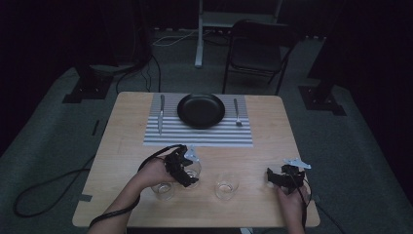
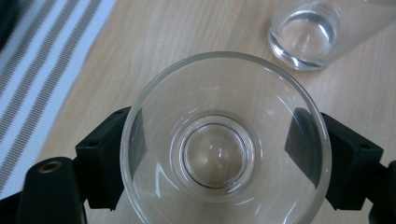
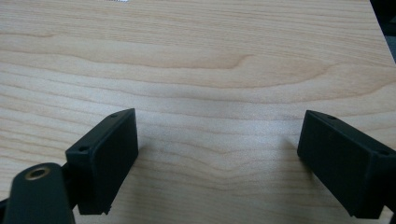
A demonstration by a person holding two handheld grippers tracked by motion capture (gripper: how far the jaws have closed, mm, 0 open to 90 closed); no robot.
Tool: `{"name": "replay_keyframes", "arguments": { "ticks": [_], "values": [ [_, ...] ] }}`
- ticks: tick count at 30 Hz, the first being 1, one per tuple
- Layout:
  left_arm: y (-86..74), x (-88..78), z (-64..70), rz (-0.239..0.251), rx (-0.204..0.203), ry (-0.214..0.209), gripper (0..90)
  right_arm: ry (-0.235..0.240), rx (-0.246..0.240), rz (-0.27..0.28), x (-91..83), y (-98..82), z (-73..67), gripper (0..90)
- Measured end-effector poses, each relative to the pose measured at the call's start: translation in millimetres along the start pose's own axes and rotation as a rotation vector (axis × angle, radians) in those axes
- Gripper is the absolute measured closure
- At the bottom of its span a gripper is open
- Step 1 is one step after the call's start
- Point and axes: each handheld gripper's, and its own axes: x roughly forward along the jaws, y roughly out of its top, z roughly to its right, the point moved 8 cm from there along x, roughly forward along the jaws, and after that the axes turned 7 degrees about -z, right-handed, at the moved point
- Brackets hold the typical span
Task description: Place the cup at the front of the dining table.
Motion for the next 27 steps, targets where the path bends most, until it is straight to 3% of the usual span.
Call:
{"name": "replay_keyframes", "arguments": {
  "ticks": [10, 17, 21, 23, 27],
  "values": [
    [-2.9, -0.1, -11.7, -0.036, -0.061, 0.038, 18.2, 0.0, 0.0, 0.0, 0.0, 0.0, 0.0, 11.8],
    [-6.4, -3.2, -22.0, -0.015, -0.12, 0.058, 18.2, 0.0, 0.0, 0.0, 0.0, 0.0, 0.0, 11.9],
    [-7.1, -5.3, -24.3, -0.012, -0.131, 0.065, 18.2, 0.0, 0.0, 0.0, 0.0, 0.0, 0.0, 11.8],
    [-5.7, -9.2, -27.5, 0.019, -0.165, 0.07, 18.2, 0.0, 0.0, 0.0, 0.0, 0.0, -0.1, 11.8],
    [-7.4, -12.7, -32.7, 0.017, -0.19, 0.095, 18.2, 0.0, 0.0, 0.0, 0.0, 0.0, -0.1, 11.8]
  ]
}}
